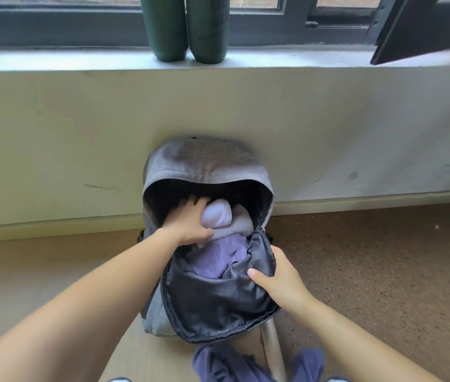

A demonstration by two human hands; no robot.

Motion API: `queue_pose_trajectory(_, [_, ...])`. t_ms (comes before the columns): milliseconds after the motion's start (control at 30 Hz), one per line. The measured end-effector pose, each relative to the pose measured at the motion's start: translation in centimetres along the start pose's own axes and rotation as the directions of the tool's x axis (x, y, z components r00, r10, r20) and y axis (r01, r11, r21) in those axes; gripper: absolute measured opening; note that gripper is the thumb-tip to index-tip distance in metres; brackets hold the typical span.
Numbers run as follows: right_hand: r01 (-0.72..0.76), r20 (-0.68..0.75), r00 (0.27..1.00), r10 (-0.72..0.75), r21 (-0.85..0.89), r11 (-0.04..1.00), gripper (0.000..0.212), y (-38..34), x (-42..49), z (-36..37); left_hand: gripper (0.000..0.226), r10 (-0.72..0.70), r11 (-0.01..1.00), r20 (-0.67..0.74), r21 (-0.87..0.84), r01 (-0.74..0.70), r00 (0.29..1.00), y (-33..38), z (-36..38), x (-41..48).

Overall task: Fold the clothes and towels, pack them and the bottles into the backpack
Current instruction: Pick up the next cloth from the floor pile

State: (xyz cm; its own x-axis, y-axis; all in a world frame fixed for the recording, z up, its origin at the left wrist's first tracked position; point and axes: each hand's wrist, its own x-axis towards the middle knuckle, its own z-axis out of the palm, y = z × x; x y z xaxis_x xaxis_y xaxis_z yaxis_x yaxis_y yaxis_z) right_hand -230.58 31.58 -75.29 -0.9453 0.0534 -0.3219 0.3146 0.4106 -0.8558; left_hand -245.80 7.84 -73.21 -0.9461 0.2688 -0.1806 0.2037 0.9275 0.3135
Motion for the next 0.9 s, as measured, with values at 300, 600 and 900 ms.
queue_pose_trajectory(300, [-0.036, -0.179, 0.983, 0.036, 0.004, 0.999, 0.037, -0.7, -3.9, -1.5, 0.025, 0.447, 0.867, -0.572, 0.086, -0.491, 0.688, 3.5, 0.5, -10.5])
queue_pose_trajectory(600, [-0.023, 0.219, 0.96, 0.175, -0.561, 0.828, 0.015, 10.6, -9.7, 1.9, 0.029, 0.434, 0.899, 0.058, -0.094, -0.428, 0.899, 4.3, 12.7, -23.7])
queue_pose_trajectory(900, [-0.054, 0.251, 0.919, 0.303, -0.683, 0.729, 0.023, 14.6, -10.8, 5.3, 0.082, -0.306, 0.696, 0.348, -0.554, 0.458, 0.886, 2.7, 18.9, -22.0])
